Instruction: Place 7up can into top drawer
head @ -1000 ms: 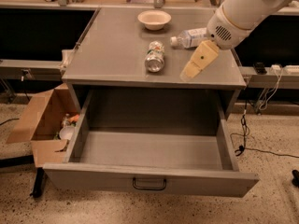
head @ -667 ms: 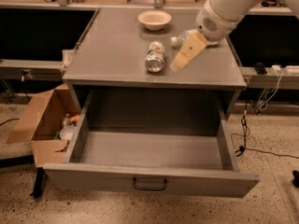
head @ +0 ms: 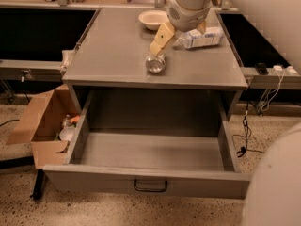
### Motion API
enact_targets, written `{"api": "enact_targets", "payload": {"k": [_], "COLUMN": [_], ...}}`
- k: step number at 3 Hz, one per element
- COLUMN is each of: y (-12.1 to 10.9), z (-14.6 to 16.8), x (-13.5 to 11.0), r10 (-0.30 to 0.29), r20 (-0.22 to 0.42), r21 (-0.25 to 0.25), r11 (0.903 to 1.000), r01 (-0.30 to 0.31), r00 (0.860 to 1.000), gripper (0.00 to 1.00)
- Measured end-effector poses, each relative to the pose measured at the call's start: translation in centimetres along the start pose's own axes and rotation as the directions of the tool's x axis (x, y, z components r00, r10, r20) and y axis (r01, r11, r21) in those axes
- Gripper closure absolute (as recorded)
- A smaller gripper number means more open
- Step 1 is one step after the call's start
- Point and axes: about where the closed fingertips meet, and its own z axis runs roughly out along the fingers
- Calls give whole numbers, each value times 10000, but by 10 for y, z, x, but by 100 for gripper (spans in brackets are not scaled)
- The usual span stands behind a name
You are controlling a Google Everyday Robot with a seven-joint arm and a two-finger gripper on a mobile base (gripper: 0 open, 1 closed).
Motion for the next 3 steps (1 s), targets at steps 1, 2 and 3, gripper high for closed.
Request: {"api": "enact_targets", "payload": {"k": [1, 2, 3], "y": [12, 9, -14], "z": [30, 77, 112], "x": [-3, 13, 28], "r10": [1577, 3150, 4339], "r20": [-314, -552, -328], "r21": [-88, -434, -535], "r11": [9874, 9473, 8988], "r01": [-1580, -3175, -4351], "r00": [9870, 9475, 9004], "gripper": [0, 0, 0]}}
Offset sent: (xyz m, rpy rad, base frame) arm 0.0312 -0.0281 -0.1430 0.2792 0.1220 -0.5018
